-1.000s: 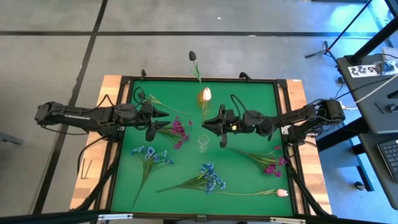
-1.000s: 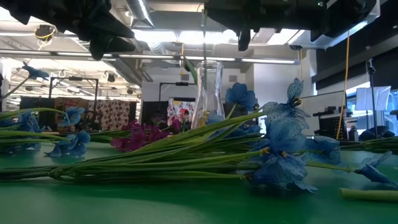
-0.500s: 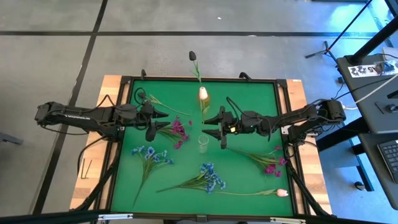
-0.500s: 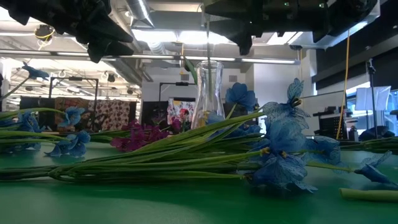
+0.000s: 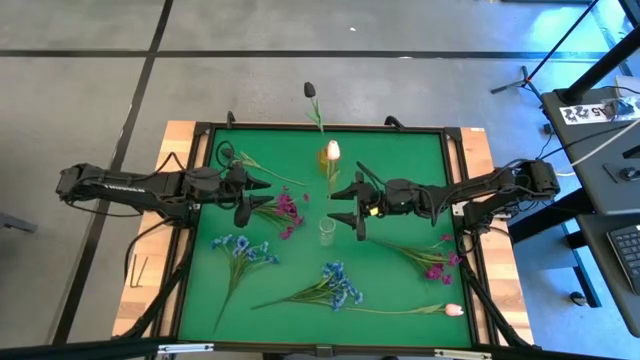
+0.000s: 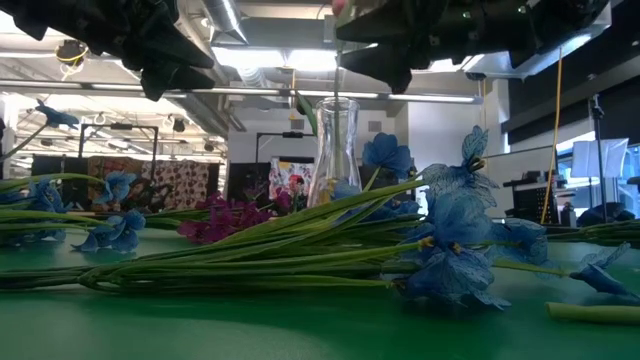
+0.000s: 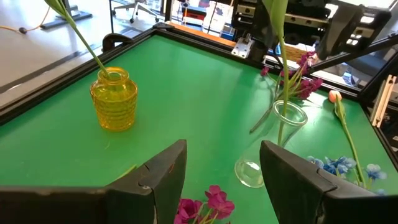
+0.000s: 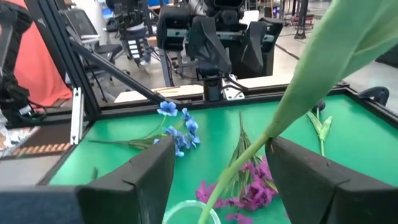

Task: Sort flowers into vase by color
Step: Put the top pink flower into the transparent vase

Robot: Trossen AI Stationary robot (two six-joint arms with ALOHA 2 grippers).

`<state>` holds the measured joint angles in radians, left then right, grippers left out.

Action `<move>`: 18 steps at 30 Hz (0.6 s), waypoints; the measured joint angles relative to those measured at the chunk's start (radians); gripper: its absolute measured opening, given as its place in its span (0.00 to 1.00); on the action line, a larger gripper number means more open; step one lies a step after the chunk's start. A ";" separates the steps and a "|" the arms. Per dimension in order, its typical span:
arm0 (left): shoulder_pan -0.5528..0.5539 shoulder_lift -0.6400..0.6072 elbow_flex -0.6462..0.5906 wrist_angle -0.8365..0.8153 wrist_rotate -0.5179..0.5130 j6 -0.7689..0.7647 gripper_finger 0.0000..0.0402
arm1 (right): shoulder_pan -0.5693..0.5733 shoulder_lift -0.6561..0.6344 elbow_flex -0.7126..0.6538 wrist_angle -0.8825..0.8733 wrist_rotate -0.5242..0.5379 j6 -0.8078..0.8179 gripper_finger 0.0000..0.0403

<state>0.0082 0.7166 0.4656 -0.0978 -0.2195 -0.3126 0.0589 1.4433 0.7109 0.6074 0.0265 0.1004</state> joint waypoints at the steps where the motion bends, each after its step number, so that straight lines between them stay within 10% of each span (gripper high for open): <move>1: 0.000 0.000 0.000 0.000 0.000 0.000 0.49 | 0.001 0.000 0.000 -0.002 0.000 -0.008 0.62; 18: 0.000 0.000 0.000 0.000 -0.026 0.006 0.49 | 0.000 0.000 0.120 -0.392 0.011 -0.077 0.62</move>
<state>0.0082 0.7165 0.4656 -0.0978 -0.2451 -0.3063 0.0593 1.4429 0.8307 0.2153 0.0372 0.0231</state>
